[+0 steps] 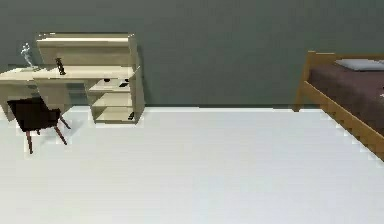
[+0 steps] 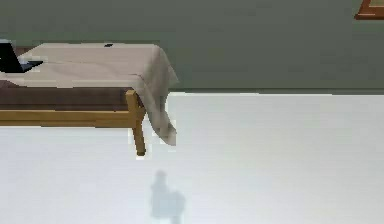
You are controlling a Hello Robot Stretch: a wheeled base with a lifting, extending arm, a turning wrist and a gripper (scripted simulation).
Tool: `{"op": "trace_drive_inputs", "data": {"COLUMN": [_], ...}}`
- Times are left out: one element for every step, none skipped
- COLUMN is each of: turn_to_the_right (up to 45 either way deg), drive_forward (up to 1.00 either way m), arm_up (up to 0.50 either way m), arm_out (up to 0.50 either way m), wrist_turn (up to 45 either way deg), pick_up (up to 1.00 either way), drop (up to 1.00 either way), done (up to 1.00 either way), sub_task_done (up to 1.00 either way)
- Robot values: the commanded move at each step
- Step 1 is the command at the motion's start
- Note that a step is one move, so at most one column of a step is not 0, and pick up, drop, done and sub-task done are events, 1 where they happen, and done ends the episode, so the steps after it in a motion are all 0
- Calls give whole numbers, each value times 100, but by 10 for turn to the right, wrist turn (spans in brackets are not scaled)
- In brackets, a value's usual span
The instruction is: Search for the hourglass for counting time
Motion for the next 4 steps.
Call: {"op": "trace_drive_inputs", "data": {"turn_to_the_right": [-150,0,-30,0], "drive_forward": [0,100,0,95], "arm_up": [0,0,0,0], "arm_out": [0,0,0,0], "wrist_turn": [0,0,0,0], "pick_up": [0,0,0,0], "drop": [0,0,0,0], "done": [0,0,0,0], "sub_task_done": [0,0,0,0]}}
